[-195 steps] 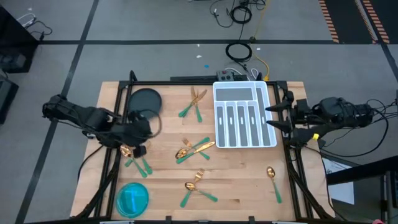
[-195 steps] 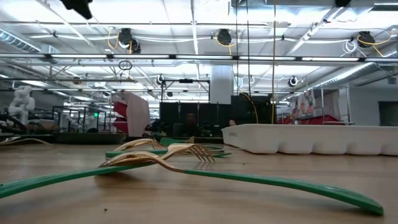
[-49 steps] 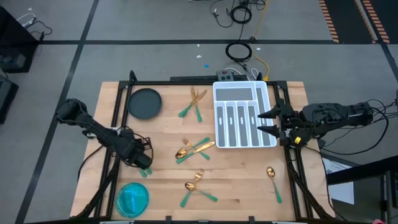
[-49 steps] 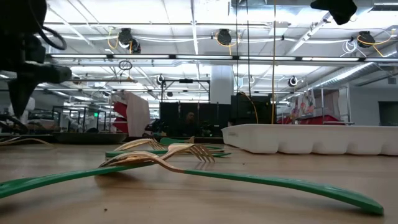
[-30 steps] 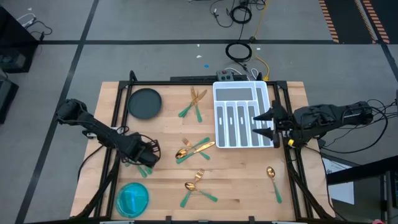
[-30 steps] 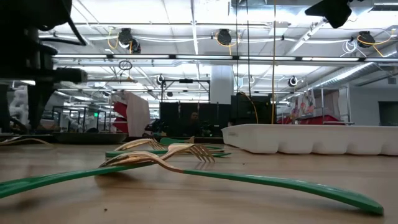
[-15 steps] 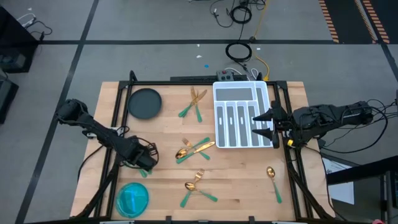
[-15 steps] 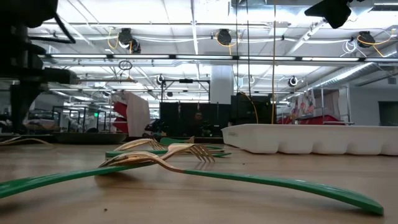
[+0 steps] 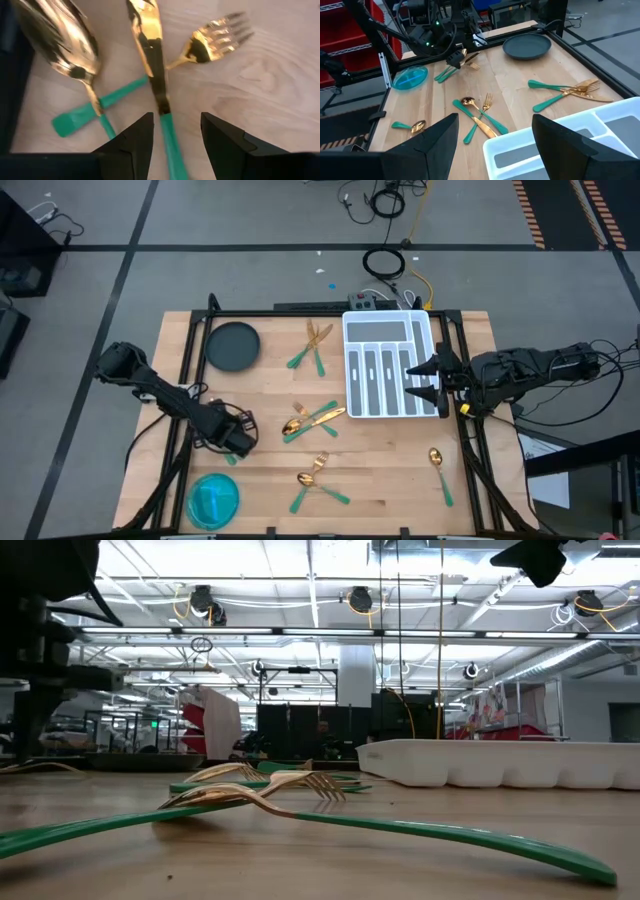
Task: Sort silverware
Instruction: Put the green knife on the silverware organizer
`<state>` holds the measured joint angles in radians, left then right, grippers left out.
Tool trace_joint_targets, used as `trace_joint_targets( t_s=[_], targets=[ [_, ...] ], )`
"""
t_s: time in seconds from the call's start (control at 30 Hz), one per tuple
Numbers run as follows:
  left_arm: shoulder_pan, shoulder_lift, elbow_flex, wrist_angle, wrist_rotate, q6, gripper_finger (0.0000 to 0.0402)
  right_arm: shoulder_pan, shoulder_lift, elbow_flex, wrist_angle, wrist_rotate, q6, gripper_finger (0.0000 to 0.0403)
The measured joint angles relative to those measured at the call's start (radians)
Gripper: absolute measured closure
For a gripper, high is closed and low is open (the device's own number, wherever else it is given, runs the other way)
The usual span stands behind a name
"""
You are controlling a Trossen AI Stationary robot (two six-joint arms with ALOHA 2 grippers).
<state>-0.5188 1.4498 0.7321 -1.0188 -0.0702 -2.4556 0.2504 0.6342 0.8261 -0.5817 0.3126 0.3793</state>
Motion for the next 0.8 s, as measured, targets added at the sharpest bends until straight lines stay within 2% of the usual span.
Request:
trace_joint_targets(
  t_s=[0.37,0.8],
  targets=[
    [0.002,0.001,-0.004,0.000,-0.002,0.000,0.0230,0.000,0.002,0.000,0.000,0.000,-0.001,0.0156],
    [0.002,0.099,-0.004,0.046,-0.001,0.001,0.0230,0.000,0.002,0.000,0.000,0.000,-0.001,0.0156]
  ],
)
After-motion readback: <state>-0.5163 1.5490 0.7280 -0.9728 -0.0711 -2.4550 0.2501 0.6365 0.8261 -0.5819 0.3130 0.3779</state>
